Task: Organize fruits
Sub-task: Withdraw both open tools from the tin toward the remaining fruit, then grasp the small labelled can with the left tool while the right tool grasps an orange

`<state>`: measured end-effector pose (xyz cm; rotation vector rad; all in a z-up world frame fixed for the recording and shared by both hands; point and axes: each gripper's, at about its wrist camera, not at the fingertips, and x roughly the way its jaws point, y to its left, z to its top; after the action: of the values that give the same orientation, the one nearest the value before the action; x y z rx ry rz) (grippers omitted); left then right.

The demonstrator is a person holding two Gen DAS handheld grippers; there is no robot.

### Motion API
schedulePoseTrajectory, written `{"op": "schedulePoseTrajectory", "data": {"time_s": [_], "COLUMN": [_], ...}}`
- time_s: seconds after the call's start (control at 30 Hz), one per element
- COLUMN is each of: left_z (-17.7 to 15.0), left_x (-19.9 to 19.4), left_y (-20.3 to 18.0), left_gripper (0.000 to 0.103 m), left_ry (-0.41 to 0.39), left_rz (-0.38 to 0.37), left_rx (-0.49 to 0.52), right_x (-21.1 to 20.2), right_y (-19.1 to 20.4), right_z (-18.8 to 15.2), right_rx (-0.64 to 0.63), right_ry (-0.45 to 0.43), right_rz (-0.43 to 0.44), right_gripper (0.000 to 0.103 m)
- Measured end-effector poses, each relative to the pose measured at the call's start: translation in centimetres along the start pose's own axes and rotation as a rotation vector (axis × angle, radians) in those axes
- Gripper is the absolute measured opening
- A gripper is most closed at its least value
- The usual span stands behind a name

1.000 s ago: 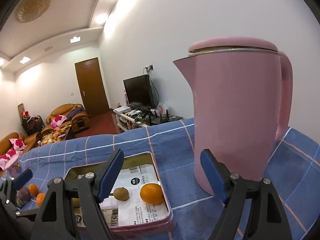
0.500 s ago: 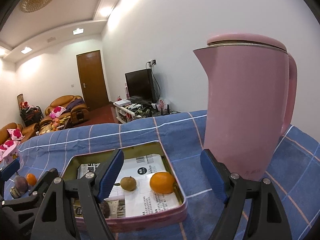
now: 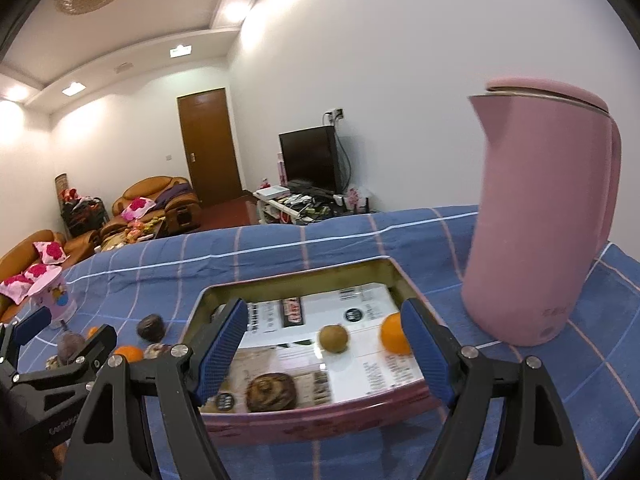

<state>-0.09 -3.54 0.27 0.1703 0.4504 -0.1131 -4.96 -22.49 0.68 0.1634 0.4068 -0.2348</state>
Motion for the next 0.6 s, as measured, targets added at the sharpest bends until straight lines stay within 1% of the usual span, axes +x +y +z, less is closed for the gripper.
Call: {"op": "schedulePoseTrajectory", "data": {"time_s": [0.23, 0.37, 0.5, 0.6], "left_z": [-0.5, -0.8, -1.4, -1.8], "left_x": [0.8, 1.2, 1.6, 1.9], "left_y": [3.7, 5.5, 7.2, 8.4], "left_gripper": [0.103, 0.103, 0.103, 0.103], "left_ry": [0.035, 0.058, 0.089, 0.120], "left_rz": [0.035, 0.043, 0.039, 0.008], "left_rx": [-0.019, -0.018, -0.015, 0.000], "right_x": [0.4, 0.4, 0.6, 0.7], "right_y": [2.4, 4.4, 6.6, 8.5], "right_z": [-0.5, -0.9, -1.2, -1.5], "right_rx": [-0.015, -0.036, -0.094, -0.152], "right_ry": [0.022, 0.035, 0.046, 0.054], "right_rz": [0.042, 0.071, 0.084, 0.103], "right_gripper": [0.080, 0.080, 0.080, 0.080]}}
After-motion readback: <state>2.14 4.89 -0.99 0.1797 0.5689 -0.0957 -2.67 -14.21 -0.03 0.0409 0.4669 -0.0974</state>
